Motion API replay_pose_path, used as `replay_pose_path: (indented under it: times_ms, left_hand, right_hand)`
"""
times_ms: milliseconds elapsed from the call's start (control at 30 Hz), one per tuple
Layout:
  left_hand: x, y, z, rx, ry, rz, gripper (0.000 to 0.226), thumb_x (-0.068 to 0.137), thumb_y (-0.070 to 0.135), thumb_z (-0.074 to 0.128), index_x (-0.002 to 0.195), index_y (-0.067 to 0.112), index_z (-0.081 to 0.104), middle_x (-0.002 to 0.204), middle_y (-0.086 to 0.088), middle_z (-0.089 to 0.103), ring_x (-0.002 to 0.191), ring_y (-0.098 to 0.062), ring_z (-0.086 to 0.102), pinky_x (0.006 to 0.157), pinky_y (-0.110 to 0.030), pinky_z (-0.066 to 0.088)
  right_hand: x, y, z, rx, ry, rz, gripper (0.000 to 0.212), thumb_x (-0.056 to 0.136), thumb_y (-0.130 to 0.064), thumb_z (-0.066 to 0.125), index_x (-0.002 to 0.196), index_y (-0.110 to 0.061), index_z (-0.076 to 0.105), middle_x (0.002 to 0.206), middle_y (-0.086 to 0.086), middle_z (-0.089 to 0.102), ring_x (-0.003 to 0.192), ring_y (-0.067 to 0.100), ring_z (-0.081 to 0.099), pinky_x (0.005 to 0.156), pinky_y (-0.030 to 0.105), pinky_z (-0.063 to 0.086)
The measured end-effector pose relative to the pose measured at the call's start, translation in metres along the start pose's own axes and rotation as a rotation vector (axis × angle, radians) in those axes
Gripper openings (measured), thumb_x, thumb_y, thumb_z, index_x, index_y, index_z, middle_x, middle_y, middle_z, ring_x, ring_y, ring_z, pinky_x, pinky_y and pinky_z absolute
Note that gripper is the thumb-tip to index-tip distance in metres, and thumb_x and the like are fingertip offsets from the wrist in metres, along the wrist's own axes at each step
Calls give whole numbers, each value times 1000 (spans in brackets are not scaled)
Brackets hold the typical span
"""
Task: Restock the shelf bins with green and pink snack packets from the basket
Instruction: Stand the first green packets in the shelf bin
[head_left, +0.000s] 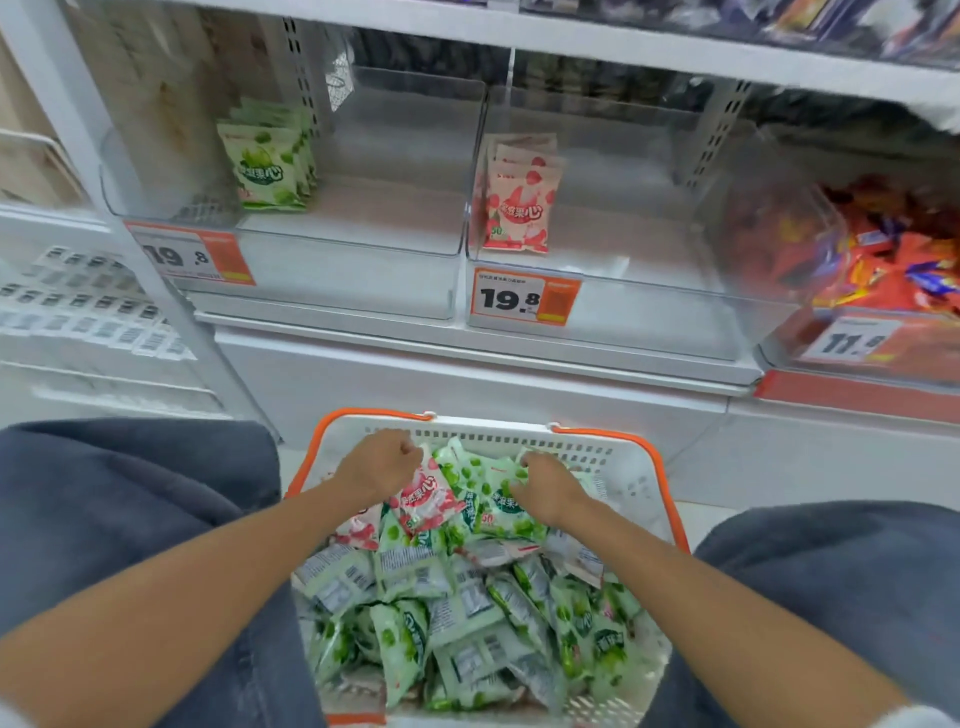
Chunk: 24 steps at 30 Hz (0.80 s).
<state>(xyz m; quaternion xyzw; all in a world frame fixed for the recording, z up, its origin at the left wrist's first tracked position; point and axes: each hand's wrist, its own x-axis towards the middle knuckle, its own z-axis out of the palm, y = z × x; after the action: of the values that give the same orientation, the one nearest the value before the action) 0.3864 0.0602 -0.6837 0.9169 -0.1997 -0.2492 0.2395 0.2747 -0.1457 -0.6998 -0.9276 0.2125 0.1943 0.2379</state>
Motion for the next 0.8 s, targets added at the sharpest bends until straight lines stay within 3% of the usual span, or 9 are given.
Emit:
replay_pose_path:
  times_ms: [167, 200, 267, 333, 400, 467, 567, 667, 800]
  left_hand:
    - [-1, -10, 1, -111, -38, -59, 28, 98, 21, 52, 79, 3, 63, 81, -12, 69, 58, -14, 57, 52, -22, 45]
    - [-1, -11, 0, -146, -33, -71, 25, 99, 19, 52, 85, 2, 64, 79, -8, 67, 57, -12, 58, 49, -19, 45]
    - [-1, -10, -1, -191, -38, -83, 20, 99, 17, 52, 91, 3, 64, 77, -4, 63, 56, -9, 57, 45, -16, 44]
    - [0, -7, 0, -179, -40, -65, 21, 99, 18, 50, 87, 5, 62, 78, -9, 63, 60, -17, 58, 56, -27, 54]
    - [0, -3, 2, -138, -50, 12, 30, 102, 24, 44, 78, 9, 55, 77, -13, 58, 70, -25, 58, 75, -40, 55]
    - [-3, 8, 3, -159, -82, 101, 35, 105, 34, 36, 87, 12, 58, 87, -1, 58, 85, -20, 54, 82, -32, 45]
    - [-5, 27, 2, -230, -77, 195, 47, 103, 47, 31, 114, 13, 61, 103, 4, 60, 97, -18, 57, 81, -28, 40]
    - [-1, 34, -5, -302, 90, 222, 47, 101, 49, 35, 89, 13, 62, 76, -2, 63, 70, -21, 59, 63, -31, 44]
    - [4, 39, -32, -341, 377, 182, 49, 99, 49, 43, 62, 18, 48, 57, 3, 47, 54, -12, 45, 57, -33, 31]
  right_hand:
    - [16, 6, 5, -105, -84, 35, 65, 96, -24, 55, 151, -11, 24, 143, 13, 47, 129, 31, 46, 100, 37, 41]
    - [18, 5, 5, -108, -90, 24, 55, 94, -22, 58, 144, -11, 38, 132, 13, 54, 120, 29, 52, 93, 35, 44]
    - [19, 3, 6, -103, -81, 1, 10, 89, -20, 63, 96, -14, 59, 96, 4, 58, 91, 21, 57, 71, 28, 47]
    - [17, 1, 5, 20, -85, -23, 13, 87, -18, 67, 79, -17, 57, 86, -2, 53, 78, 16, 54, 61, 22, 40]
    - [12, -5, -3, 169, -80, -82, 16, 87, -19, 69, 99, -8, 66, 101, 3, 62, 88, 22, 61, 71, 29, 45]
    - [6, -18, -18, 343, -77, -165, 15, 88, -19, 70, 95, -6, 67, 95, 13, 68, 81, 25, 64, 72, 39, 51]
    - [-2, -46, -43, 542, -59, -271, 13, 88, -14, 71, 77, -14, 64, 72, 0, 62, 62, 8, 60, 63, 28, 51]
    - [-5, -70, -60, 682, -26, -268, 7, 87, -12, 72, 90, -9, 67, 75, -1, 64, 56, 2, 59, 55, 20, 49]
    - [-5, -91, -82, 946, -167, -158, 33, 80, -19, 79, 109, -8, 67, 99, 7, 74, 88, 18, 71, 79, 30, 58]
